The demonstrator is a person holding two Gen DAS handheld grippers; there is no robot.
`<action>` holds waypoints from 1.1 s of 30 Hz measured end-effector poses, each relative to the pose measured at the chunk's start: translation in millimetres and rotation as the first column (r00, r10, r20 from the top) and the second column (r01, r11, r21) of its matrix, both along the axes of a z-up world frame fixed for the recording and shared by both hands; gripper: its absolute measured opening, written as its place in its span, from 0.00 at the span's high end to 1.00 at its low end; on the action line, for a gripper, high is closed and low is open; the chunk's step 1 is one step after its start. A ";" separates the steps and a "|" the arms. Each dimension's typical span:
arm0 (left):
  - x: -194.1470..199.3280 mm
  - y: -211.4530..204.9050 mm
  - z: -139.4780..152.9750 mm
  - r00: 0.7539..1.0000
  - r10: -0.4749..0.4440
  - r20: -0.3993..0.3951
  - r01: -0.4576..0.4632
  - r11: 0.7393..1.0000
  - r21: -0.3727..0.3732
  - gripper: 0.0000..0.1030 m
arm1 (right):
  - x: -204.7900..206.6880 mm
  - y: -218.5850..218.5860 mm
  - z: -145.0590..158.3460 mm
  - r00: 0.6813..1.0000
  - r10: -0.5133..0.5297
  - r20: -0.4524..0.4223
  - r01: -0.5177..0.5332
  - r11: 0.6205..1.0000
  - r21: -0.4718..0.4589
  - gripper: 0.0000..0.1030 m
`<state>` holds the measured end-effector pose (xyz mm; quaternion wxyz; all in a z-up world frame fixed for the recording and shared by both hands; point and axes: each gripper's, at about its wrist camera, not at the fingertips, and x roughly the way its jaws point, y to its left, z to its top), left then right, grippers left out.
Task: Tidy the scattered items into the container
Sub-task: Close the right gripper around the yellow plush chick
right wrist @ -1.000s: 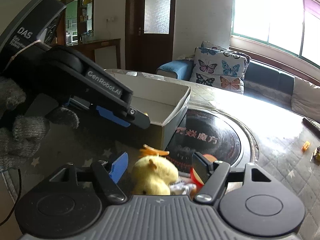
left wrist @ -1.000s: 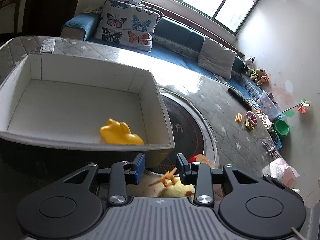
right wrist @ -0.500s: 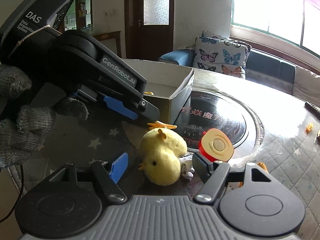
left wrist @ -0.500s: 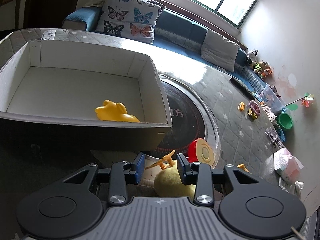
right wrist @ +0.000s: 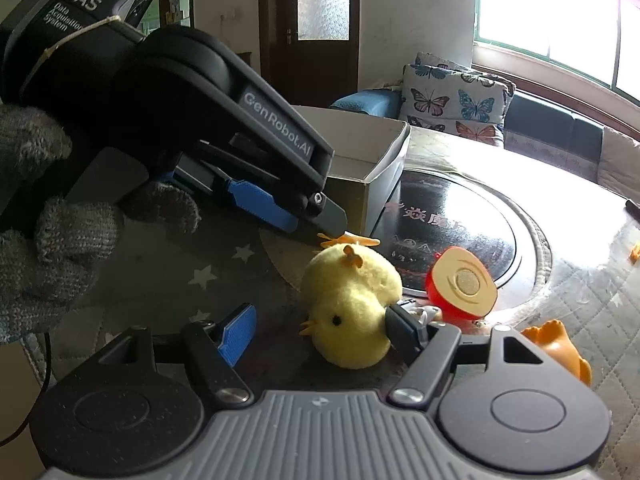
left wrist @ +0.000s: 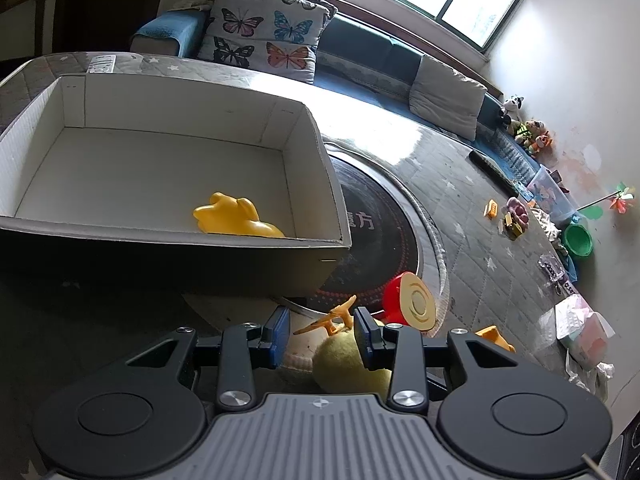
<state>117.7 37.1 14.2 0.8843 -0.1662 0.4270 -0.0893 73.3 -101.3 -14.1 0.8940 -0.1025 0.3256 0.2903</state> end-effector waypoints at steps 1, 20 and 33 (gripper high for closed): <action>0.6 0.6 -0.1 1.000 0.002 0.000 -0.002 1.000 -0.001 0.63 | -0.7 0.2 0.3 1.000 0.002 0.000 -0.002 1.000 -0.001 0.28; 21.4 -5.8 -6.2 1.000 -0.020 -0.019 0.020 1.000 -0.017 0.62 | 8.8 2.5 -4.9 0.999 -0.019 -0.035 0.019 1.000 -0.002 0.38; 37.6 -9.9 -23.6 0.996 -0.069 -0.051 0.066 0.996 -0.054 0.66 | 14.1 -0.7 -7.6 0.998 -0.024 -0.055 0.024 1.000 -0.005 0.51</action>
